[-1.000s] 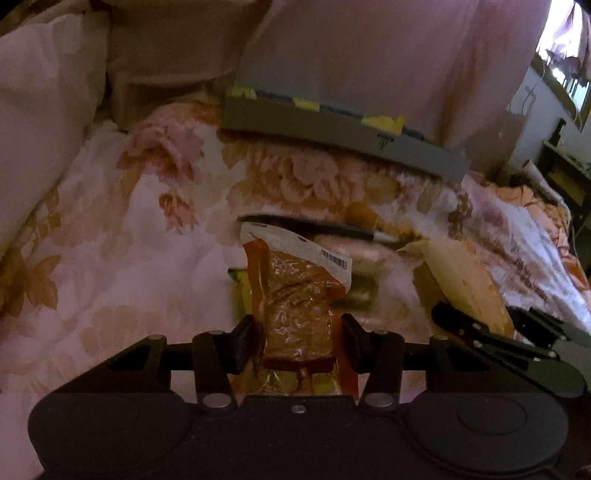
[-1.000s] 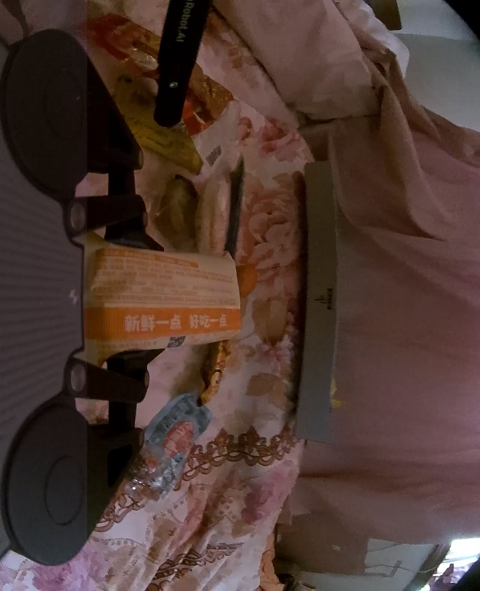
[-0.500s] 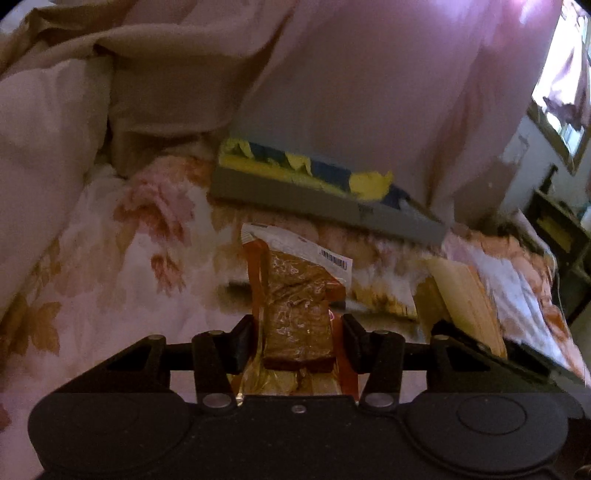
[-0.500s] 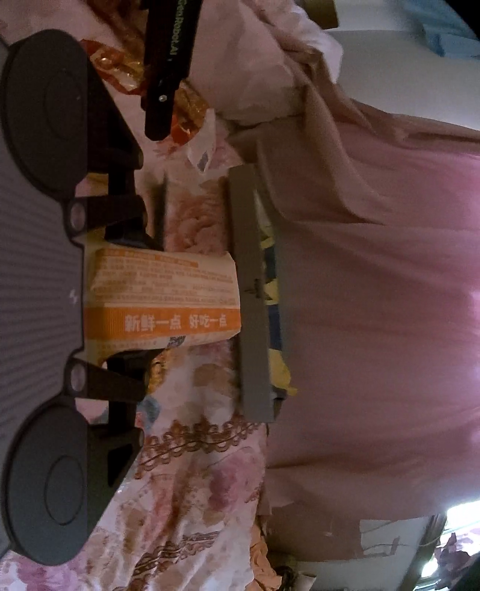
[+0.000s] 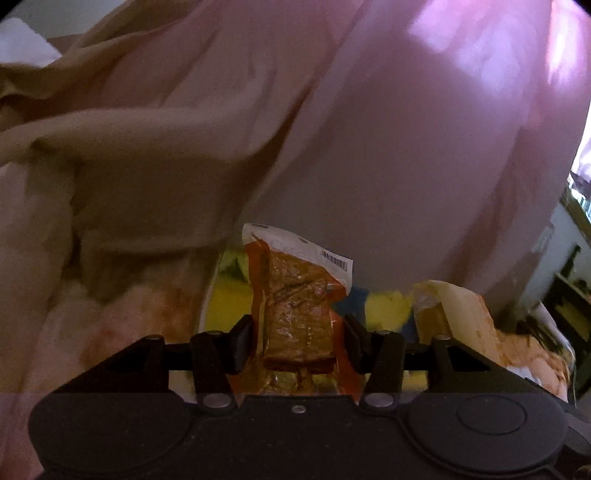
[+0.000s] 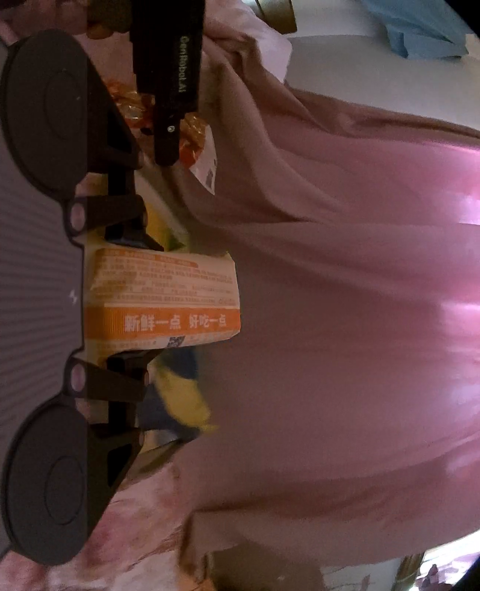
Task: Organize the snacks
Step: 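Carry both held snacks into the gray tray and open both tools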
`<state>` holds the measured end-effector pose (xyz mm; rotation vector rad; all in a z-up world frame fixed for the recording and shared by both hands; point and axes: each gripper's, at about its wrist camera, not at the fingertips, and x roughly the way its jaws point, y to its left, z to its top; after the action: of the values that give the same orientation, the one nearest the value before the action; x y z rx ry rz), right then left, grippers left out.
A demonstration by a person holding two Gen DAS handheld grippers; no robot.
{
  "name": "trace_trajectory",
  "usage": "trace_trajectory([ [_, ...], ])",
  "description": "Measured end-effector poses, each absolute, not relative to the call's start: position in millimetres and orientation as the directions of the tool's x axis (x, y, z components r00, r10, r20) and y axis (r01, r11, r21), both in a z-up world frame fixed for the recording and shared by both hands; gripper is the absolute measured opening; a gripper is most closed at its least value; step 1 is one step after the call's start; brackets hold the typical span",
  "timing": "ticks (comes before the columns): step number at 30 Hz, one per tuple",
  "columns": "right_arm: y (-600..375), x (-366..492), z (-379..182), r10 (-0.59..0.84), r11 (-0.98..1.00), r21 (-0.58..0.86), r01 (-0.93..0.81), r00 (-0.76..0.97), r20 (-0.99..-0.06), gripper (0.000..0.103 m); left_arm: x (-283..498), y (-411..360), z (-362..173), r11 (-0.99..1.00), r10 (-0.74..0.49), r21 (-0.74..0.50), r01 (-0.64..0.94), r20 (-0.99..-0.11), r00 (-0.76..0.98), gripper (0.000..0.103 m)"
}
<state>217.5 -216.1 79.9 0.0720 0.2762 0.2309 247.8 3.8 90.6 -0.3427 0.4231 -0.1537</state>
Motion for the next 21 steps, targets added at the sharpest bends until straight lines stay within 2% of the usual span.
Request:
trace_trajectory([
  [6, -210, 280, 75, 0.231, 0.97, 0.149, -0.193, 0.925, -0.302, 0.052, 300, 4, 92, 0.925, -0.203, -0.375, 0.053, -0.371, 0.906, 0.053],
  [11, -210, 317, 53, 0.201, 0.972, 0.189, -0.138, 0.908, -0.367, 0.052, 327, 2, 73, 0.919, -0.185, -0.395, 0.007, -0.415, 0.891, 0.054],
  [18, -216, 339, 26, 0.184, 0.975, 0.193, -0.109, 0.883, -0.431, 0.052, 342, 3, 51, 0.91, -0.165, -0.411, -0.052, -0.474, 0.865, 0.055],
  [21, -212, 338, 22, 0.187, 0.976, 0.181, -0.12, 0.885, -0.427, 0.053, 342, -1, 51, 0.92, -0.161, -0.39, -0.046, -0.481, 0.862, 0.057],
])
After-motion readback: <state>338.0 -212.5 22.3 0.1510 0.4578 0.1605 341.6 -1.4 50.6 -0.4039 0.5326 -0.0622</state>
